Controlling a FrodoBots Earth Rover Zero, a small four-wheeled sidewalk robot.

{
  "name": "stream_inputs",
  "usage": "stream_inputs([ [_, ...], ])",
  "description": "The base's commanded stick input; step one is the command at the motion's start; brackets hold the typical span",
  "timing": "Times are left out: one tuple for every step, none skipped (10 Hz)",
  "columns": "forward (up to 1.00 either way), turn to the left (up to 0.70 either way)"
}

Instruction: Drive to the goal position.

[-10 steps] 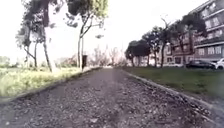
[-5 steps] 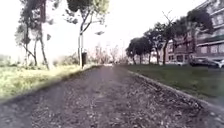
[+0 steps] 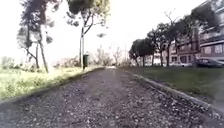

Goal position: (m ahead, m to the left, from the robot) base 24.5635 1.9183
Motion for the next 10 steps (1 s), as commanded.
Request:
stream_inputs([
  [0.7,0.0],
  [0.7,0.0],
  [0.7,0.0],
  [0.7,0.0],
  [0.7,0.0],
  [0.7,0.0],
  [0.7,0.0],
  [0.7,0.0],
  [0.7,0.0],
  [0.7,0.0],
])
